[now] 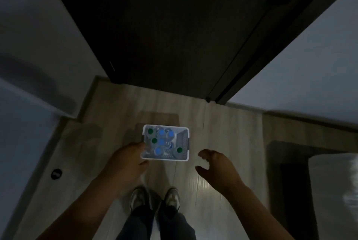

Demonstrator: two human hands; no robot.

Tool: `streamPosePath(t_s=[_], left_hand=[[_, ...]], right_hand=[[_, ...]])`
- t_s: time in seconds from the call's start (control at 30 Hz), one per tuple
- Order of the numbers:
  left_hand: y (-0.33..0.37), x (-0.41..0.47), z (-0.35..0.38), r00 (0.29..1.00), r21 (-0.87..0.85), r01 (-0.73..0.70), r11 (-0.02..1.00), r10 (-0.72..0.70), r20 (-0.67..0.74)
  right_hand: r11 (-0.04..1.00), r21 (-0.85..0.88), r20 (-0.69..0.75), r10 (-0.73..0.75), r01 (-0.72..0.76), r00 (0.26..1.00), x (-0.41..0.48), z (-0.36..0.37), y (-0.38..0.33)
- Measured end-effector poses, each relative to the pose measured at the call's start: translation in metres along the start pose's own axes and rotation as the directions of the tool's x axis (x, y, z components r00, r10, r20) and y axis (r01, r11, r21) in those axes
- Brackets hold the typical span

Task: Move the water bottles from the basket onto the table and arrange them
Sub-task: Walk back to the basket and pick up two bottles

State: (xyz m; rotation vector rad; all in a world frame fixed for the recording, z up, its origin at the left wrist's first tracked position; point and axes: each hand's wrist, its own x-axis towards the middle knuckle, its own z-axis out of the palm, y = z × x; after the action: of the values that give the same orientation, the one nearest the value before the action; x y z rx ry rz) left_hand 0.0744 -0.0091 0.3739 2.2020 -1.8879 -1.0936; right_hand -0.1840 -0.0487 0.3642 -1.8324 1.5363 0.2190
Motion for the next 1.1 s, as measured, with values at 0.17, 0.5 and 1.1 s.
streamPosePath(t_s=[0.17, 0.5, 1.1], left_hand=[[-0.045, 0.061, 0.05, 0.998, 0.052, -0.031, 0.998, 0.028, 0.054], [-0.147, 0.179, 0.179, 0.998, 0.033, -0.008, 0.999, 0.006, 0.059], [-0.267, 0.314, 0.314, 0.93, 0.024, -0.321, 0.947, 0.32, -0.183]], right_hand=[[0.999, 0.012, 0.001, 0.032, -0.032, 0.999, 0.056, 0.057, 0.025], [0.997, 0.067, -0.041, 0.04, -0.038, 0.998, 0.181, 0.177, 0.077], [0.956, -0.089, -0.255, -0.292, 0.278, 0.922, 0.364, 0.322, 0.129]])
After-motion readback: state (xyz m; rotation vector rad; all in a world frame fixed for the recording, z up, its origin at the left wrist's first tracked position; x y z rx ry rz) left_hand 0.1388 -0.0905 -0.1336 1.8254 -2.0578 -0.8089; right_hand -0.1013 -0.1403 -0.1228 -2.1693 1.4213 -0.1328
